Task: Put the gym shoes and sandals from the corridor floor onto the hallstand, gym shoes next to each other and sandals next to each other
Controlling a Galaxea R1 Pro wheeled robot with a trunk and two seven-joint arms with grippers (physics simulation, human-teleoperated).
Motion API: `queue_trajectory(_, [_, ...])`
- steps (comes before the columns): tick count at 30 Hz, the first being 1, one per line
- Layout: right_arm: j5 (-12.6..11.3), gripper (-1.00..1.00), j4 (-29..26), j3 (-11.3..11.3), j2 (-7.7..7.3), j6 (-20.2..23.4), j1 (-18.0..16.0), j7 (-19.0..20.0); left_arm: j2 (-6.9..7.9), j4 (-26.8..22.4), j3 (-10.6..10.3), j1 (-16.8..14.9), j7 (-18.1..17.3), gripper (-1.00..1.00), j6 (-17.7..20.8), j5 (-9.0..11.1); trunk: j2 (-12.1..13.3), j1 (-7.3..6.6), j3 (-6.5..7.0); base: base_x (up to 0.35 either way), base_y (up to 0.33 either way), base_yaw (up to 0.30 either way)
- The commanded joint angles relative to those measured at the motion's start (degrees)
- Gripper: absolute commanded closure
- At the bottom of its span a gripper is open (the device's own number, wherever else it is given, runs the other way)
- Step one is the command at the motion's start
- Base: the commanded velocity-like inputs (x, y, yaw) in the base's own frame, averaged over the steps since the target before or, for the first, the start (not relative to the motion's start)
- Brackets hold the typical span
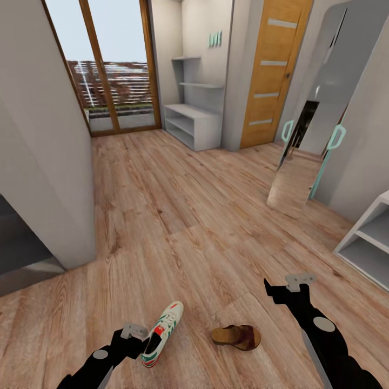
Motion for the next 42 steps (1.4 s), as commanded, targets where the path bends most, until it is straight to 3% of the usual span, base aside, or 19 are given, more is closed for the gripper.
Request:
queue_trajectory(1, [0.0,-1.00,-0.1,0.0,-0.02,0.3,0.0,0.0,0.04,-0.1,-0.1,0.0,-0.1,-1.00,0.0,-0.6,-0.4,0.21,-0.28,0.000,0.000,0.000])
queue_trajectory(15, [0.0,-1.00,-0.2,0.1,-0.06,0.3,0.0,0.1,-0.02,0.1,-0.1,0.0,-0.1,-1.00,-0.3,-0.6,-6.1,3.29,-3.03,0.000,0.000,-0.032])
queue_trajectory(29, [0.0,-1.00,-0.3,0.2,0.12,0.3,0.0,0.0,-0.29,0.0,-0.2,0.0,0.4,-1.00,-0.1,-0.8,-6.1,3.29,-3.58,0.000,0.000,-0.168])
queue_trajectory(42, [0.0,-1.00,-0.3,0.2,0.15,0.3,0.0,0.0,0.01,-0.1,-0.1,-0.1,0.6,-1.00,0.1,-0.9,-11.3,6.14,-5.95,0.000,0.000,-0.024])
